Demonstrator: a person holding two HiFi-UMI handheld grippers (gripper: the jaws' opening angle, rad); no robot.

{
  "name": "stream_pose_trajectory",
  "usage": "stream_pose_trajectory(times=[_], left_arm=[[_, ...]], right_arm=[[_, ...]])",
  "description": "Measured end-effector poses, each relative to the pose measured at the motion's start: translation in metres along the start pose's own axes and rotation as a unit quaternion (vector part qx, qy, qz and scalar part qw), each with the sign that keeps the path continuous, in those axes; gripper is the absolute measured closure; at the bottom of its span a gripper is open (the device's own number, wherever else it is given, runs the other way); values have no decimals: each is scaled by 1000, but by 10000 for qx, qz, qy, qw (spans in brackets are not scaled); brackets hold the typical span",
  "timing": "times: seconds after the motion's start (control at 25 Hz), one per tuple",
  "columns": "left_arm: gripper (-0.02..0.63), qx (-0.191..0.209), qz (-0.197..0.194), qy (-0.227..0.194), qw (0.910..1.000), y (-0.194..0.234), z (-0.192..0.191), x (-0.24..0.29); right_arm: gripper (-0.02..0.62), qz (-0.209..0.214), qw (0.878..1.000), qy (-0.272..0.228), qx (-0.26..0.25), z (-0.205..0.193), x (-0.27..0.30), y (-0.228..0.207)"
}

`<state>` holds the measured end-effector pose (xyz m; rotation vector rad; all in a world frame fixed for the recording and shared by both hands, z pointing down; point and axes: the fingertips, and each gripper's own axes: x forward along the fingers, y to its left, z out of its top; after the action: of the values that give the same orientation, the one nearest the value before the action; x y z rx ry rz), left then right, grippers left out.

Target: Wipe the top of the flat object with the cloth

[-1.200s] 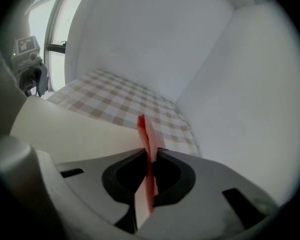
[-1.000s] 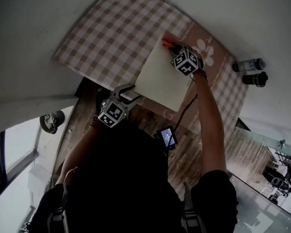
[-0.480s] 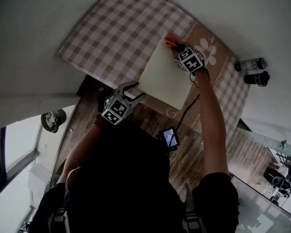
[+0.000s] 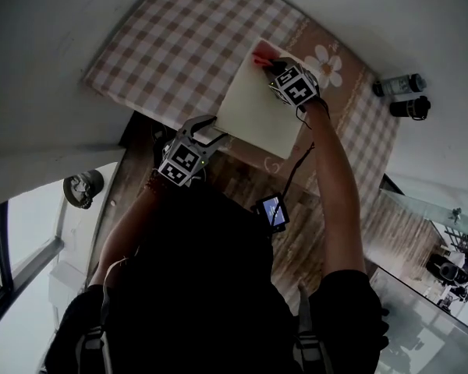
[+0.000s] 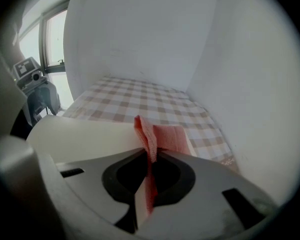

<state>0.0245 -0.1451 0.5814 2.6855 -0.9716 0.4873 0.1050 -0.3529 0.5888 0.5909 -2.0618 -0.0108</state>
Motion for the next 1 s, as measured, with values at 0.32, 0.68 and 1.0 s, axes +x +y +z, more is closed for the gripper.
stream_pose_trajectory(times=[0.32,0.68,1.0], left_arm=[[379,109,15,-33,9999,-3,-5,-3],[373,192,32,51,9998,-3,-7,-2],[373,295,74,192,9994,3,-2,11]], right_arm=[[577,175,9996,-135,170,4,-9,34],[577,213,9994,-277,78,5,-14,59],[577,325,9987,-398,-52,6,-18,70]])
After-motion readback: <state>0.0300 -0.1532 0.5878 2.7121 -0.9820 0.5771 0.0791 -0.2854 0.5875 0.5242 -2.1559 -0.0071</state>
